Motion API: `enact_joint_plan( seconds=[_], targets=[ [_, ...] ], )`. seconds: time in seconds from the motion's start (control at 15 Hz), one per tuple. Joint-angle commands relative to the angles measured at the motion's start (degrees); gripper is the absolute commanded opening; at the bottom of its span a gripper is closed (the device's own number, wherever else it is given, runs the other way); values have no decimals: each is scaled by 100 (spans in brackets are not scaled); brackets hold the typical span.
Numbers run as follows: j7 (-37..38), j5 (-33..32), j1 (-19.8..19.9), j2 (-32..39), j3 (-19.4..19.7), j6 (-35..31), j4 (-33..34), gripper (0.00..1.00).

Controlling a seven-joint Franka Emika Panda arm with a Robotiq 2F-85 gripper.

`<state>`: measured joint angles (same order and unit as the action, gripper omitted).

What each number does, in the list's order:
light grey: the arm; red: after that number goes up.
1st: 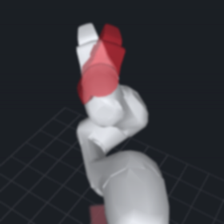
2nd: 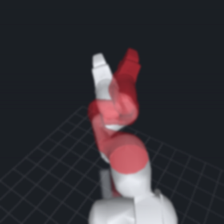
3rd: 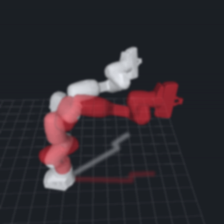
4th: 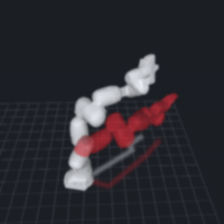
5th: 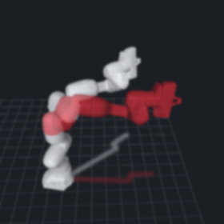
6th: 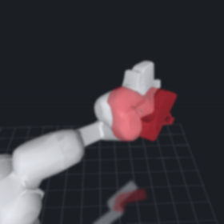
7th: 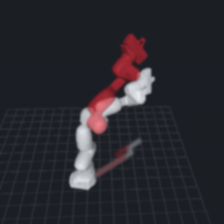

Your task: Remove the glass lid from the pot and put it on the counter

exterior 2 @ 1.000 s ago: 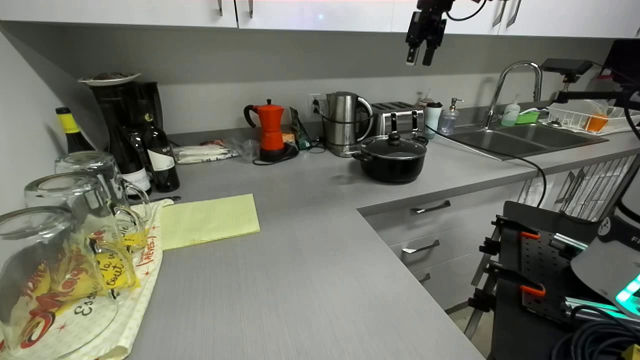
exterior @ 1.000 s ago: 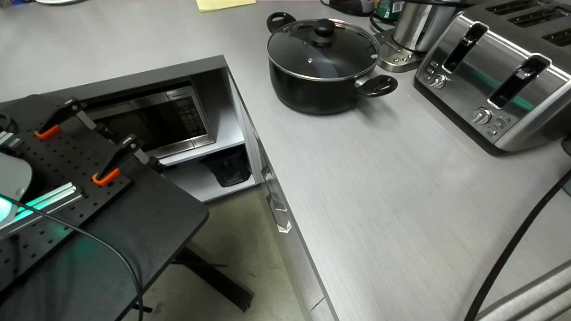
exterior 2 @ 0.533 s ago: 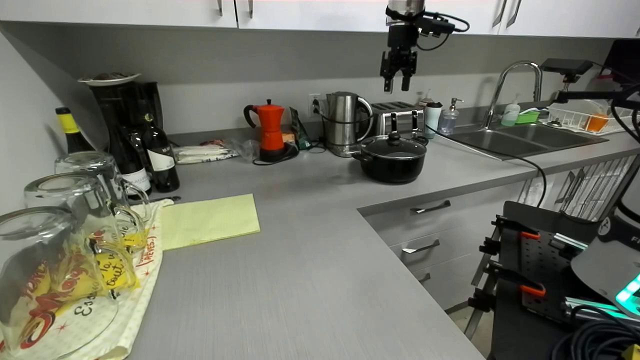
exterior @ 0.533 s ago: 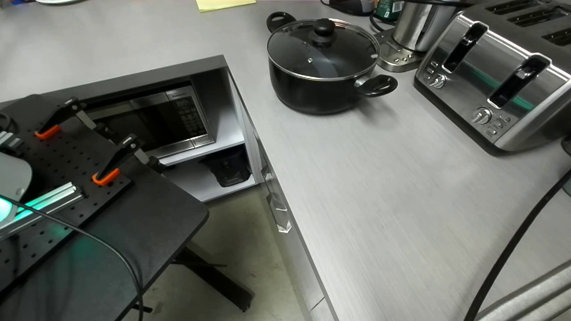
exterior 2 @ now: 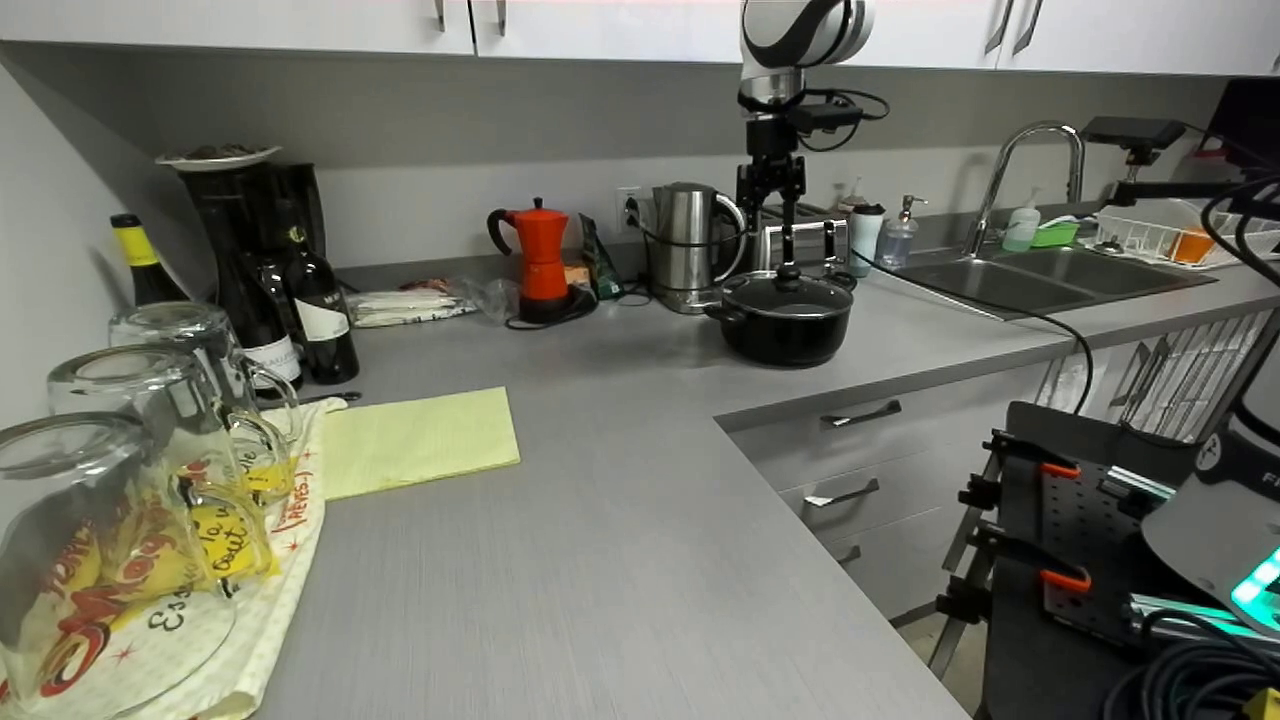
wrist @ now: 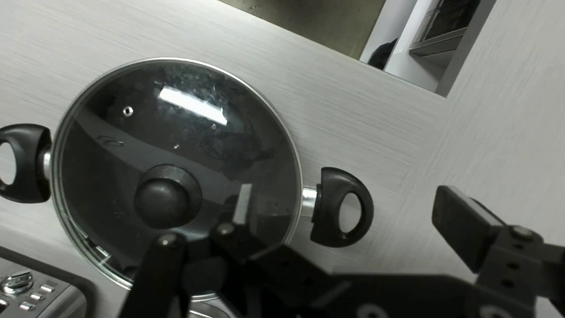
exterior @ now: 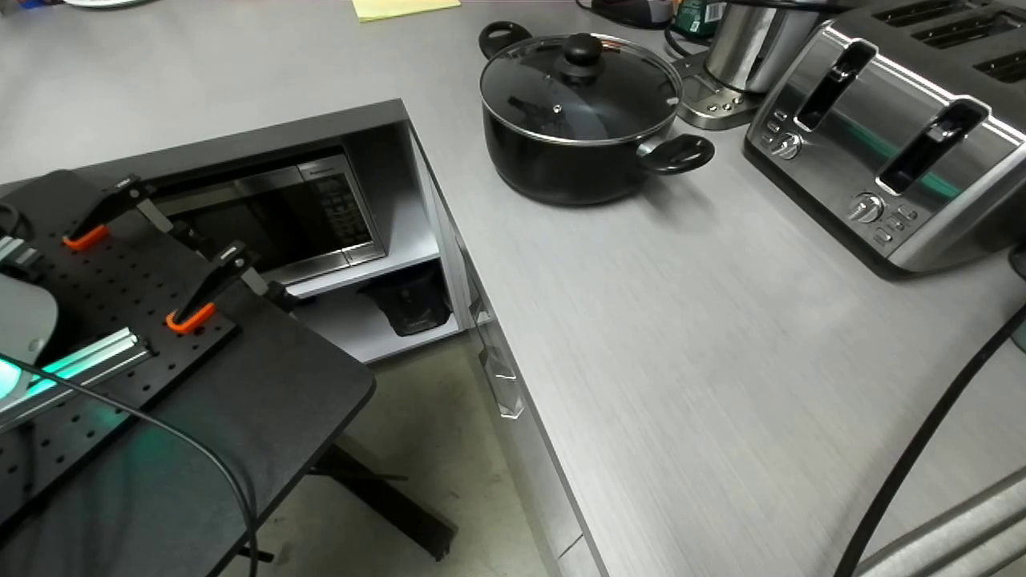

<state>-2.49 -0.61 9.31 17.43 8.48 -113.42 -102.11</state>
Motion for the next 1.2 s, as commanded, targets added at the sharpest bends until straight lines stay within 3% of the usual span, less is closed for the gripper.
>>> enact_joint_plan(
  seconds=[0.0,0.6,1.13],
  targets=[
    [-4,176,225,629,37,285,662,100],
    [198,593,846,1629,114,745,1592,100],
    [701,642,1022,2236,194,966,2217,100]
  ],
)
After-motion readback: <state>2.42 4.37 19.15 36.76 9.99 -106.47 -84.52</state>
